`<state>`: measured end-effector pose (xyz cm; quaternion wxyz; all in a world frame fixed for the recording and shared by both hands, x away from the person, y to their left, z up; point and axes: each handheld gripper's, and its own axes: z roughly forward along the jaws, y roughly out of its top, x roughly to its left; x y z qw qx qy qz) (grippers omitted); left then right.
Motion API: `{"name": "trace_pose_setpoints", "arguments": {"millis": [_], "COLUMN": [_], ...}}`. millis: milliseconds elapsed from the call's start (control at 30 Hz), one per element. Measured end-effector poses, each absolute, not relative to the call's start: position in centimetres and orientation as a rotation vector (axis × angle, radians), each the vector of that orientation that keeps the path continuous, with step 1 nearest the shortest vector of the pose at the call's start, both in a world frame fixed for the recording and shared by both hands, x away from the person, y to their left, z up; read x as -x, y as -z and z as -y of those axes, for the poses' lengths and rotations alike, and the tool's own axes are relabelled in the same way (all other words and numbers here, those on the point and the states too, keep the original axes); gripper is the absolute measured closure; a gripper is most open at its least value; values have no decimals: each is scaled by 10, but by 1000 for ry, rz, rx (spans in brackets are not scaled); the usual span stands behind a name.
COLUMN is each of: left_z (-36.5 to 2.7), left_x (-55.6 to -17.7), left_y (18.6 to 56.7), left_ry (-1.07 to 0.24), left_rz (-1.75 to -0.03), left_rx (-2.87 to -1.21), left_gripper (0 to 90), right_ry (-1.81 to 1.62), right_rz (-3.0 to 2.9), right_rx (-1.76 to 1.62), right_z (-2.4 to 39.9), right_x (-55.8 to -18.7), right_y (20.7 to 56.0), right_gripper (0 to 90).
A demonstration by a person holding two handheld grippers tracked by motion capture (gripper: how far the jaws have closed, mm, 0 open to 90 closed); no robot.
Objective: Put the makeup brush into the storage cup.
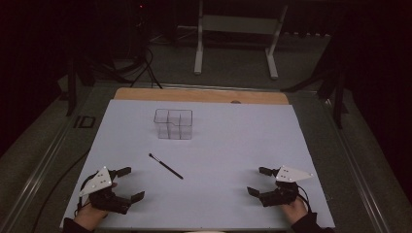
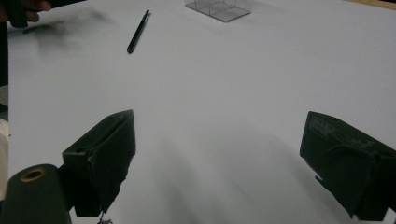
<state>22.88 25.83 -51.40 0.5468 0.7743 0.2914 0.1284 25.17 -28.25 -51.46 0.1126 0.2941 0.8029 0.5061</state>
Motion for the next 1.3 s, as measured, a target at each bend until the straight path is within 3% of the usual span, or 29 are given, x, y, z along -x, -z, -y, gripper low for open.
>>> {"name": "trace_pose_setpoints", "arguments": {"millis": [433,600,733,1300], "left_z": [-261,-264,-265,-255], "left_x": [-225,-228,-232,-274], "left_y": [508,501,499,488], "left_ry": [-301,-192,-202,-222], "left_rz": [-711,-703,-677,-492], "left_rx": [-1812,-1851,-1873,-2176], "left_gripper": [13,13,13,25], "right_ry": [-1484,-1490,-1487,-1495], "right_rz": [-2352,-2352,-2355,-2360], "right_rx": [-845,-843,-841,-830], "right_z": [282,282,281,280], "right_x": [-250,-250,-250,-250], "right_y": [513,513,513,512], "right_gripper": [106,106,106,106]}}
